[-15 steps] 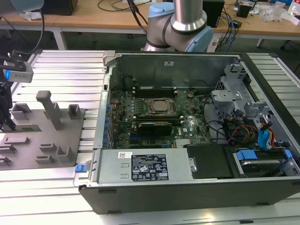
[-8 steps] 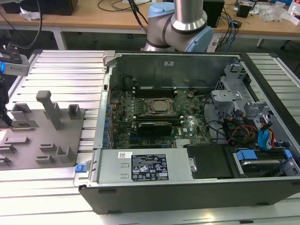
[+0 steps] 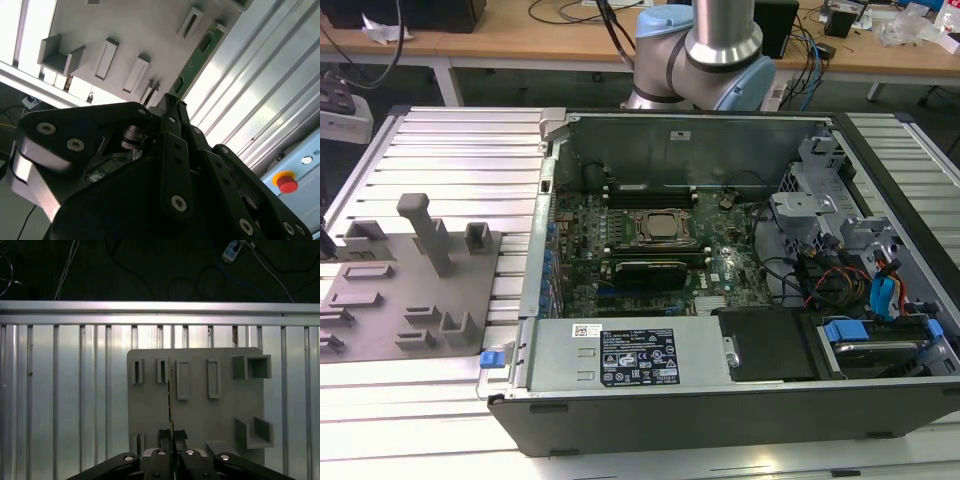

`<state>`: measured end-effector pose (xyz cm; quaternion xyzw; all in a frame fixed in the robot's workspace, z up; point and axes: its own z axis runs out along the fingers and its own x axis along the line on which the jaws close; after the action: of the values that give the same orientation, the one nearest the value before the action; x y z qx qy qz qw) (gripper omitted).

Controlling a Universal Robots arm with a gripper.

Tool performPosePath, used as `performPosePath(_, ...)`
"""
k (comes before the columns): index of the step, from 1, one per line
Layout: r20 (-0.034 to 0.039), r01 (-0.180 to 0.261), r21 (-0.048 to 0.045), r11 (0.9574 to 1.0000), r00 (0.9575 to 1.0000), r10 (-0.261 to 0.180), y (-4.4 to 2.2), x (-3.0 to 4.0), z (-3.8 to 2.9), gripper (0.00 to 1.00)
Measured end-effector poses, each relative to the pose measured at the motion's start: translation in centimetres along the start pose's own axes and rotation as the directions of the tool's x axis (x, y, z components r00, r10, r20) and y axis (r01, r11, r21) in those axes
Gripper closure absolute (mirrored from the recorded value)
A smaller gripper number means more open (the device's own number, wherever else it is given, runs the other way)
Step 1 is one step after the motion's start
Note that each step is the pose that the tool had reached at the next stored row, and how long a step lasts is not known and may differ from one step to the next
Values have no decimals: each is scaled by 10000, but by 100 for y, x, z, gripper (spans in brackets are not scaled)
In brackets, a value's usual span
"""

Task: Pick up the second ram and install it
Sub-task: 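Pick up the second ram and move it above second insertion slot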

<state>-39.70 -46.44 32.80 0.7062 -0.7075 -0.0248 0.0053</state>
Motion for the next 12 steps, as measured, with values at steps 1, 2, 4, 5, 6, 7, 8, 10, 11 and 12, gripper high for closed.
performPosePath(1, 1, 0, 0, 10000, 10000, 0, 1, -1, -17, 87)
performPosePath(2, 1, 0, 1, 10000, 10000, 0, 1, -1, -31, 87)
performPosePath(4, 1, 0, 0, 10000, 10000, 0, 3, -3, -77, 87)
performPosePath(5, 1, 0, 1, 10000, 10000, 0, 4, -3, -89, 87)
performPosePath(6, 0, 1, 0, 10000, 10000, -1, 4, -4, -102, 87)
performPosePath(7, 0, 0, 0, 10000, 10000, 0, 5, -5, -128, 87)
performPosePath(8, 0, 0, 0, 10000, 10000, 0, 6, -5, -147, 87)
performPosePath(10, 0, 0, 1, 10000, 10000, 0, 7, -6, -170, 87)
performPosePath(11, 0, 0, 0, 10000, 10000, 0, 8, -7, -197, 87)
performPosePath(12, 0, 0, 0, 10000, 10000, 0, 10, -8, -227, 87)
